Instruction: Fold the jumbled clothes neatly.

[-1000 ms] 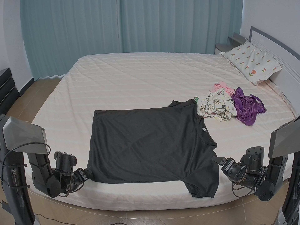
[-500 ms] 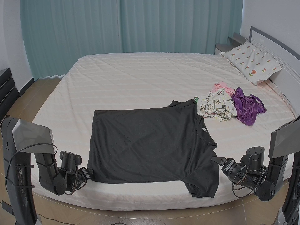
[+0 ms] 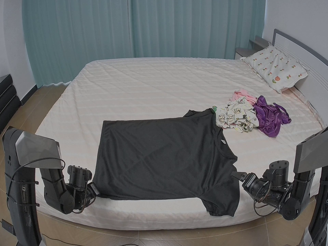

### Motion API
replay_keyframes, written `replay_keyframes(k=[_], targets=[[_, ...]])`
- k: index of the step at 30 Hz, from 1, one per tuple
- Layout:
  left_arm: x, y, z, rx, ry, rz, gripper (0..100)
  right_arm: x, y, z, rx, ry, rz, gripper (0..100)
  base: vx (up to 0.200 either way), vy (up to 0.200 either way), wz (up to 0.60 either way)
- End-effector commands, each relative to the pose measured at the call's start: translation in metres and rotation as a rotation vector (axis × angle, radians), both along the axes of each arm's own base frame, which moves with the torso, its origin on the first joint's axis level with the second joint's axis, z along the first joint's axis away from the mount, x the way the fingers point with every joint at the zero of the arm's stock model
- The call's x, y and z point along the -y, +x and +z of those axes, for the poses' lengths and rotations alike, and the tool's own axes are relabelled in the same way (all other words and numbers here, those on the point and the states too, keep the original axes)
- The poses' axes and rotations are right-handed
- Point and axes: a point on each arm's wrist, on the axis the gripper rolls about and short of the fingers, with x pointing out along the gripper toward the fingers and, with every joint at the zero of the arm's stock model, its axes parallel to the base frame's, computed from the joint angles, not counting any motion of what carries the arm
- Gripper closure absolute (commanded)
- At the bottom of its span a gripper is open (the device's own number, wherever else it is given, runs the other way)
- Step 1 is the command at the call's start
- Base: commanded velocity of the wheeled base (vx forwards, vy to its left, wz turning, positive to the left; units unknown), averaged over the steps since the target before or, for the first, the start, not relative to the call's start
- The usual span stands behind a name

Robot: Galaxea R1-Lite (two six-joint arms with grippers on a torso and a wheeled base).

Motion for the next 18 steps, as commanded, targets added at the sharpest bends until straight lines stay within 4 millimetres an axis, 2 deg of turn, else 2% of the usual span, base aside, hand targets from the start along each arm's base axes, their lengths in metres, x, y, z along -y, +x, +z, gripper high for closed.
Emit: replay_keyframes(k=[1,4,9,13,18], targets=[[0.0,-0.003,0.0,-0.007,0.002,0.001,100,0.0,0.0,0.0,-0.002,-0.001,0.001,0,0.0,0.0,0.0],[-0.002,-0.008,-0.001,-0.027,0.006,0.001,100,-0.001,0.0,0.0,-0.002,-0.001,0.006,0,0.0,0.0,0.0],[-0.004,-0.023,0.011,-0.033,0.019,-0.01,100,-0.001,-0.003,-0.001,-0.011,-0.006,0.007,0,0.0,0.0,0.0],[-0.005,-0.024,0.018,-0.018,0.02,-0.012,100,-0.001,-0.003,-0.002,-0.013,-0.007,0.009,0,0.0,0.0,0.0],[-0.006,-0.028,0.016,-0.041,0.029,-0.027,100,0.0,-0.005,-0.003,-0.021,-0.012,0.008,0,0.0,0.0,0.0]])
